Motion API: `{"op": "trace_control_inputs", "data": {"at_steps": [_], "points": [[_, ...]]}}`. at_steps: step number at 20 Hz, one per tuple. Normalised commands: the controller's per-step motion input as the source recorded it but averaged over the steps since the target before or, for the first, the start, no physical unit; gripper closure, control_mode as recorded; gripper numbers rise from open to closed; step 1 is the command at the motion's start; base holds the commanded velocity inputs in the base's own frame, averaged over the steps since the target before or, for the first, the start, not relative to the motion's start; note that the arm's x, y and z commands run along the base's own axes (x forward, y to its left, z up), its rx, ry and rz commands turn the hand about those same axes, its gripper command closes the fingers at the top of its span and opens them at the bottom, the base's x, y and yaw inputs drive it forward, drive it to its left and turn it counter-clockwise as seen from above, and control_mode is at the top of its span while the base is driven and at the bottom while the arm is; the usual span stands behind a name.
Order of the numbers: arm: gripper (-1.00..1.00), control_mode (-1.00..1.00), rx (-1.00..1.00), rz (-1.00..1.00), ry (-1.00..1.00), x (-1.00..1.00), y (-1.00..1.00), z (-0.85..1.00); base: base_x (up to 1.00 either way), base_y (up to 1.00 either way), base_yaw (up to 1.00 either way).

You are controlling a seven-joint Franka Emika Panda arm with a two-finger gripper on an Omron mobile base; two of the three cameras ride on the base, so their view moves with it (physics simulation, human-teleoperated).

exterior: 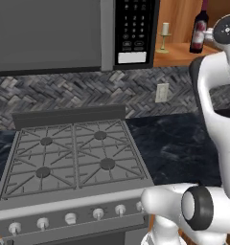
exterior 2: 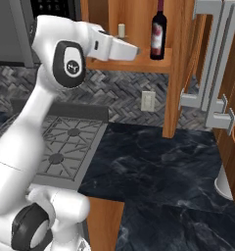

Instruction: Get the candle and the wine from the cabinet and move them to the dining counter.

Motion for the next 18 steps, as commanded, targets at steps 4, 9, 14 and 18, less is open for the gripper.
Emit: {"op": "trace_control_inputs", "data": {"at_steps": [4,9,14,18], "points": [[-1.0,-1.0,0.0,0.36,0.0,0.0,0.14,0.0,0.0,0.0,0.0],[-1.0,-1.0,0.0,0.36,-0.03,0.0,0.09,0.0,0.0,0.0,0.0],[-1.0,-1.0,0.0,0.3,-0.17,0.0,0.12,0.0,0.0,0.0,0.0],[-1.0,-1.0,0.0,0.17,-0.18,0.0,0.06,0.0,0.0,0.0,0.0]]}}
